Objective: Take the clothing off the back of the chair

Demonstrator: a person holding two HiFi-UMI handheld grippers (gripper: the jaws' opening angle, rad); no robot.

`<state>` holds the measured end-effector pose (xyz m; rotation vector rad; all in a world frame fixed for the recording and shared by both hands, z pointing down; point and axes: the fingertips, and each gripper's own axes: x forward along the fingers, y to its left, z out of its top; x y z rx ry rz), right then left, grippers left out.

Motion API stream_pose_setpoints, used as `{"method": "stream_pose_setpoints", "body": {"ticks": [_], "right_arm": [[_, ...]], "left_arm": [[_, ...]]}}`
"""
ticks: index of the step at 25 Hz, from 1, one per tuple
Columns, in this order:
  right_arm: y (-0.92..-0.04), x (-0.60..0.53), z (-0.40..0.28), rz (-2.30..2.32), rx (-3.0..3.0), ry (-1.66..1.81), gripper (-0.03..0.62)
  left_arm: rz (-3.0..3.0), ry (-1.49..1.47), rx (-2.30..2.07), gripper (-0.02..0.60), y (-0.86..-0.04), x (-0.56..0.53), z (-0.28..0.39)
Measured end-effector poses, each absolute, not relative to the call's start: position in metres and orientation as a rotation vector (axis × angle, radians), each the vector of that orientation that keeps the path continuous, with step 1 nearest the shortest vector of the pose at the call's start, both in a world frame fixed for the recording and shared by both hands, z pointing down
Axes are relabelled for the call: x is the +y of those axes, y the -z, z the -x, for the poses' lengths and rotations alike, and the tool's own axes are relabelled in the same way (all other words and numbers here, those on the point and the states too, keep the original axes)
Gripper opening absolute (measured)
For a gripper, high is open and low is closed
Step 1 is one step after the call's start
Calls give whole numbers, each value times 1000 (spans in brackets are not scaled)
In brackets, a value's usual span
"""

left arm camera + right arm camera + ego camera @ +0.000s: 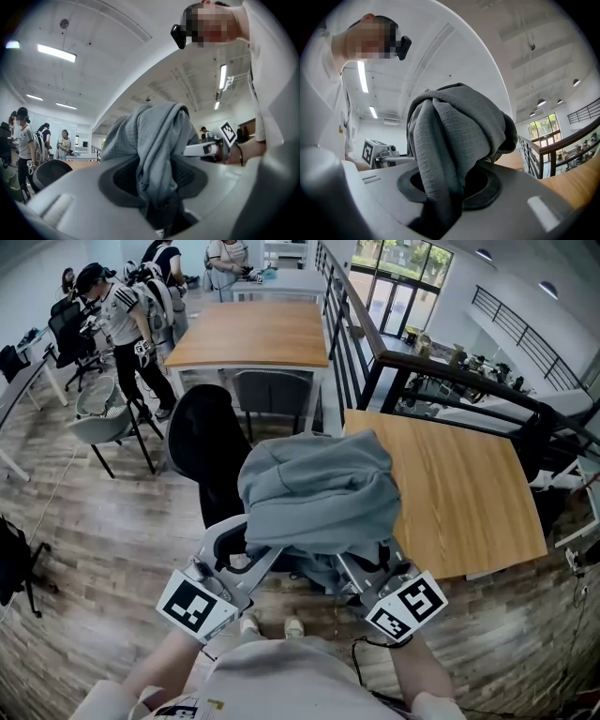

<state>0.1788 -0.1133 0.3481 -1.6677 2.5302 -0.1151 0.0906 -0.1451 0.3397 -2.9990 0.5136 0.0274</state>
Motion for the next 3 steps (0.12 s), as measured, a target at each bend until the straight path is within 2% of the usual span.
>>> {"method": "stream_pose_setpoints", "body": {"ticks": [3], "right_arm": [[-348, -114, -178, 1668, 2531, 111, 135]], "left_arm": [[2998, -30, 514, 164, -339, -146, -90]]}}
